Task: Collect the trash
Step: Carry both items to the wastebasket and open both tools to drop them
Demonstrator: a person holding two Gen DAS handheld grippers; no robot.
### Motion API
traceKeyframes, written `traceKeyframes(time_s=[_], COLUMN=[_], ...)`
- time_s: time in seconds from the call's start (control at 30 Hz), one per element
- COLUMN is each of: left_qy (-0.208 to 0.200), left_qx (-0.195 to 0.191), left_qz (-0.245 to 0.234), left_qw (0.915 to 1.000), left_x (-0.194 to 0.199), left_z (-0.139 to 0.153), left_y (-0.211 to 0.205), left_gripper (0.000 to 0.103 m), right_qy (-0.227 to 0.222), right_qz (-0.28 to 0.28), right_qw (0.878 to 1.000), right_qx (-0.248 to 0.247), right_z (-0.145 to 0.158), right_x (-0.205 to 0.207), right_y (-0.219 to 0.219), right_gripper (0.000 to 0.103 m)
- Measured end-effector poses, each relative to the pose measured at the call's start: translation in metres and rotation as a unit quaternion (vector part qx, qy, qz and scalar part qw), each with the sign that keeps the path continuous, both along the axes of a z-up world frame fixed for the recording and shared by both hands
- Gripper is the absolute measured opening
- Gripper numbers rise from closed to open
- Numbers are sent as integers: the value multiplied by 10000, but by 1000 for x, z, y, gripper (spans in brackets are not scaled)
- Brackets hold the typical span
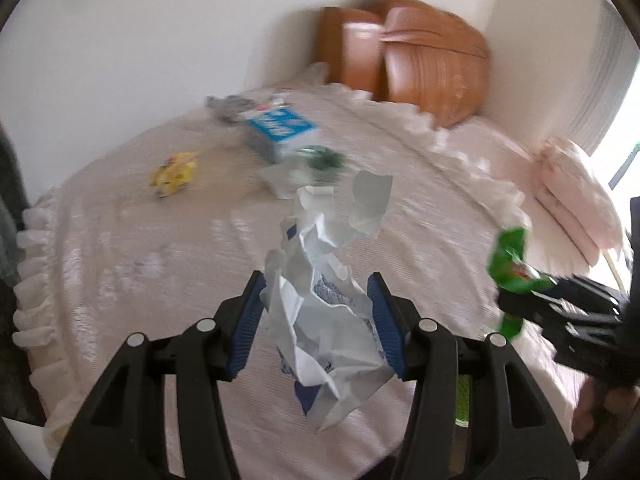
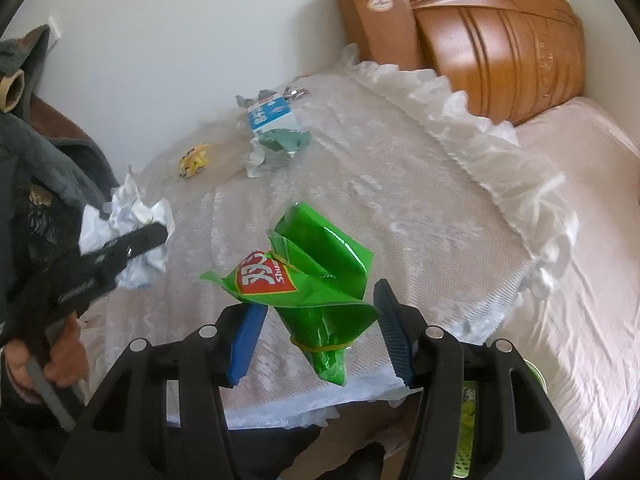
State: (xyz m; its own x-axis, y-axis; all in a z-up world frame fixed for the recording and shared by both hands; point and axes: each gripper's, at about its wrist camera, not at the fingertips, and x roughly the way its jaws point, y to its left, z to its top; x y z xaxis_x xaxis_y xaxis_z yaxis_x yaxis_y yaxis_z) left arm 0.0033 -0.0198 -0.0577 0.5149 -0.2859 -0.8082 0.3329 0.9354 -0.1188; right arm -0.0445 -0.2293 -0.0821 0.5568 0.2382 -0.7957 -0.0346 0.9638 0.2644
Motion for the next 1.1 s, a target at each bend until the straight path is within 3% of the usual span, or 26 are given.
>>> traceKeyframes(time_s=[0.27,0.47,0.7,0.73,0.83,0.87,0.97,1.1], left_qy=[-93,-139,-167,-163,-138,-126,-93,-81], left_qx=[29,-49,-39,-24,64,96,149,222], left_qz=[-1324,-2330,-3086,-3146,-3305,-3352,-3444,-3559], left_qw=[9911,9724,9510,9491,9437,9420,9387,9342], left_x=[-40,-70,-101,-106,-118,-121,-129,-138], left_z=[6,6,3,3,1,-1,-3,-6], left_y=[-88,-163,-231,-236,-250,-254,-260,-270], left_gripper=[51,51,51,51,51,51,51,51], right_qy=[36,299,793,890,1033,1037,1264,1336], right_qz=[-1200,-2171,-2693,-2746,-2994,-3071,-3215,-3411], right_qw=[9927,9744,9583,9561,9478,9455,9384,9304], right_qx=[-125,-495,-540,-505,-378,-317,54,99], right_z=[4,-5,-45,-55,-74,-78,-96,-95], right_x=[-66,-127,-160,-161,-161,-162,-162,-174], right_y=[-79,-141,-182,-187,-199,-202,-220,-242], right_gripper=[56,56,56,58,95,100,101,101])
